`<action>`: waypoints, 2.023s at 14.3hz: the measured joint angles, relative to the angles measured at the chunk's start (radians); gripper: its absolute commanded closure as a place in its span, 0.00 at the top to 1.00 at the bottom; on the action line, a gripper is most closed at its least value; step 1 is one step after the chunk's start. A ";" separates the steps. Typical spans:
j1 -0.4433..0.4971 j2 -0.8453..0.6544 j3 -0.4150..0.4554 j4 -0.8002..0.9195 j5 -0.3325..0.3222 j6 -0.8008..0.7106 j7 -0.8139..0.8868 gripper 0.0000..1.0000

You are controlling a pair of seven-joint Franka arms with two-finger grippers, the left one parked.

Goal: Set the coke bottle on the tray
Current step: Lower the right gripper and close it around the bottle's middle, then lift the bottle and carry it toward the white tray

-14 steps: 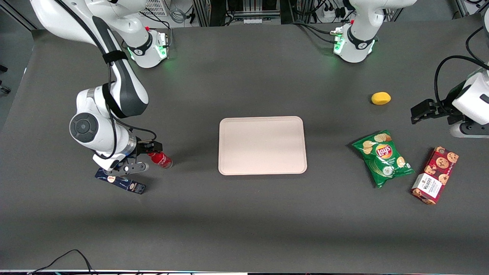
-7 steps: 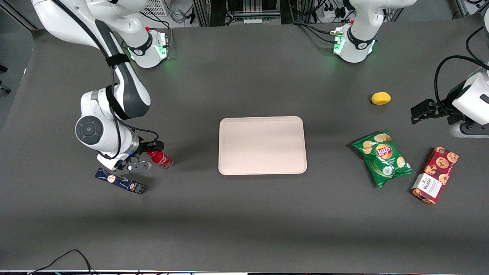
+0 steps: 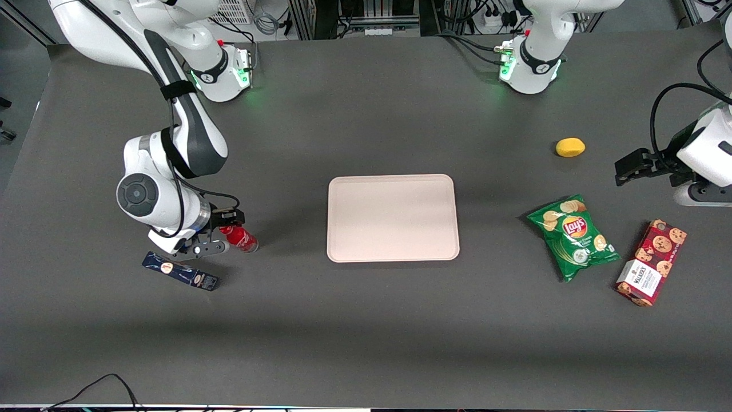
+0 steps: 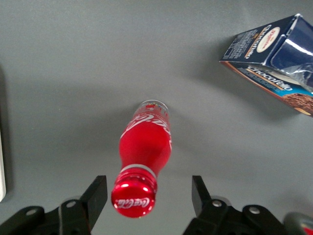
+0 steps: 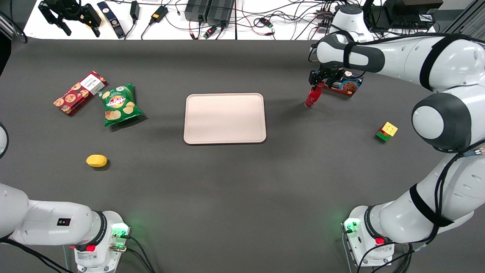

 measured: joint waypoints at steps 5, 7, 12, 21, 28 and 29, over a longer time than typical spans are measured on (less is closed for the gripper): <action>0.003 0.000 0.008 0.000 0.000 0.000 0.000 0.17; 0.003 -0.001 0.008 0.000 -0.001 0.000 0.000 0.00; 0.003 -0.001 0.009 0.001 -0.002 0.000 0.000 0.00; 0.003 -0.079 0.015 0.269 -0.002 -0.290 0.000 0.00; 0.004 -0.208 0.037 0.415 0.008 -0.494 0.000 0.00; 0.004 -0.211 0.043 0.415 0.016 -0.496 0.001 0.00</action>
